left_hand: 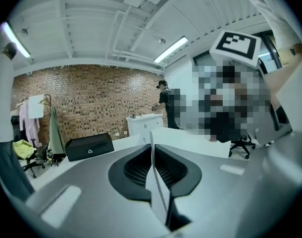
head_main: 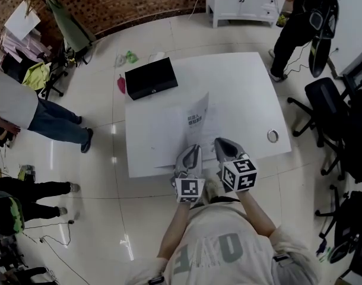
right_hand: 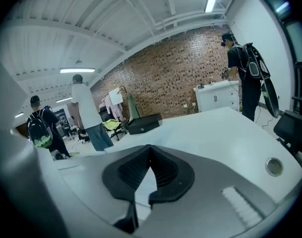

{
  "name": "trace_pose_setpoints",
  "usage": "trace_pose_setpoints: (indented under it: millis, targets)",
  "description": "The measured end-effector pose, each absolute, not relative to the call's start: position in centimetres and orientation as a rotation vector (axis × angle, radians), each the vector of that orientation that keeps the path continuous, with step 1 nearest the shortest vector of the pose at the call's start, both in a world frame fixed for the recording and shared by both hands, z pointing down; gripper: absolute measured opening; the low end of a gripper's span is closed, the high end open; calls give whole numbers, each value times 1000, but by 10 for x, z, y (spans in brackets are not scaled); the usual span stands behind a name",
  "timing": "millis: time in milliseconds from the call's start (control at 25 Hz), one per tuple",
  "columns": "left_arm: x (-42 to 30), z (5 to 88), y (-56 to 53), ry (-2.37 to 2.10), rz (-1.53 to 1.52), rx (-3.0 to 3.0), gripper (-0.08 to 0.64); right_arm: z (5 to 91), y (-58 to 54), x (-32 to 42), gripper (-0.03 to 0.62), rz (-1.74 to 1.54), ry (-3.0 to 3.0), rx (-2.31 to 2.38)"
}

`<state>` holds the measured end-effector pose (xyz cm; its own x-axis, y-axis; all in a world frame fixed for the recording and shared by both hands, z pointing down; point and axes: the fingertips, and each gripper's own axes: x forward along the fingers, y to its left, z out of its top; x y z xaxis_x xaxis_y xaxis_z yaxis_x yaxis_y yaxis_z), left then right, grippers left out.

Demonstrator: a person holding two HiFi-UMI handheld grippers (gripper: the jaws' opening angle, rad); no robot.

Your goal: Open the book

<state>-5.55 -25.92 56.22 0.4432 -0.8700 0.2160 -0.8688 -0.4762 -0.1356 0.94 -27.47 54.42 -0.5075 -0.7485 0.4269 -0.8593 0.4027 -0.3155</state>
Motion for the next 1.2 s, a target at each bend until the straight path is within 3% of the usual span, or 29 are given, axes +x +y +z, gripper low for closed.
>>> trace_pose_setpoints:
  millis: [520, 1200]
  targets:
    - [-174, 599, -236, 2151, -344, -2534, 78, 647, -265, 26, 3, 785, -2171, 1348]
    - [-223, 653, -231, 2461, -280, -2587, 97, 698, -258, 21, 5, 766, -2055, 1279]
